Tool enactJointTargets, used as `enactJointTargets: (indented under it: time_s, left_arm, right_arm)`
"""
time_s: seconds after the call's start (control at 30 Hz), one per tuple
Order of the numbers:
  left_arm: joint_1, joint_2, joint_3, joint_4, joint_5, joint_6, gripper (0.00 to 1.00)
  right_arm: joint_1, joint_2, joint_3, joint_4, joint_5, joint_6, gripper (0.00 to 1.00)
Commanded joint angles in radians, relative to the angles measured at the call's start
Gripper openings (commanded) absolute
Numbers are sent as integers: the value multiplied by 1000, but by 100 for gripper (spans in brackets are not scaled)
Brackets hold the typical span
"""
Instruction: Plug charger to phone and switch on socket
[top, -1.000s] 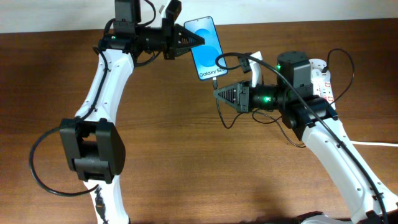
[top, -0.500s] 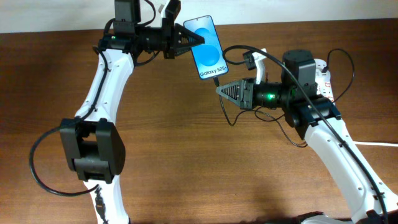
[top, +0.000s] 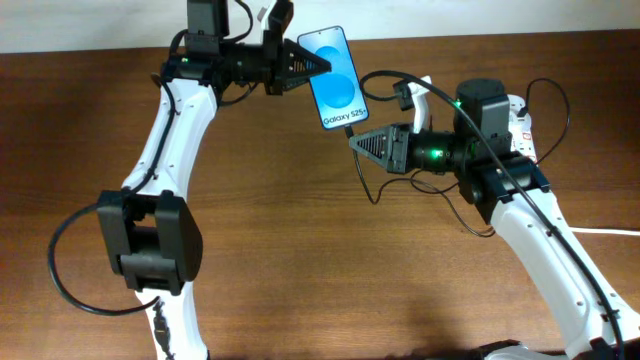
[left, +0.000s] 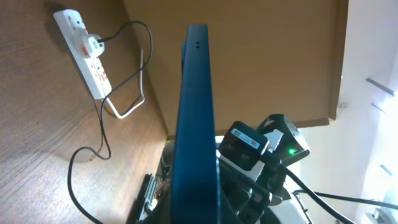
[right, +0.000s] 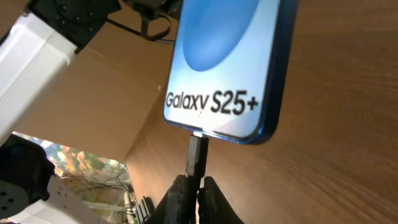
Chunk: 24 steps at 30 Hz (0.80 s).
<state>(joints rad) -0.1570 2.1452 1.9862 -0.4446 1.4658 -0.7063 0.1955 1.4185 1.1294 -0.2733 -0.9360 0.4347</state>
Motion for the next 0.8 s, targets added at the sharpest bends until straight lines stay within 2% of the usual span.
enactJointTargets:
  time_s: [0.0,0.03,0.07,0.23,0.33,0.47,0.53,0.57,0.63,0.67,0.77]
  left_arm:
    - [27,-13,13,-2,82,5,0]
    - [36,-13,13,-2,83,5,0]
    - [38,-13,13,-2,83,5,0]
    - [40,-13,13,-2,60,6,0]
    - [40,-13,13,-5,38,143,0]
    - [40,-13,10,-18,32,231,0]
    - [40,-13,10,-75,-23,295,0]
    - [40,-13,10,-142,-88,348,0]
    - [40,-13,10,-369,-360,448,0]
    - [37,-13,10,-450,-444,502,0]
    - [32,-13,10,-555,-462,612,0]
  right_arm:
    - [-19,-3,15,-35,57,-11,11]
    - [-19,-3,15,-39,54,-11,20]
    - [-19,-3,15,-39,54,-11,21]
    - [-19,-3,15,-48,54,-11,49]
    - [-19,-3,15,-55,54,-15,61]
    - [-19,-3,15,-85,58,-37,65]
    - [-19,-3,15,-97,58,-38,65]
    - [-19,-3,15,-105,58,-38,65]
    - [-19,-3,15,-119,58,-58,65]
    - [-19,-3,15,-130,62,-64,66]
    - [-19,-3,15,-143,92,-63,67]
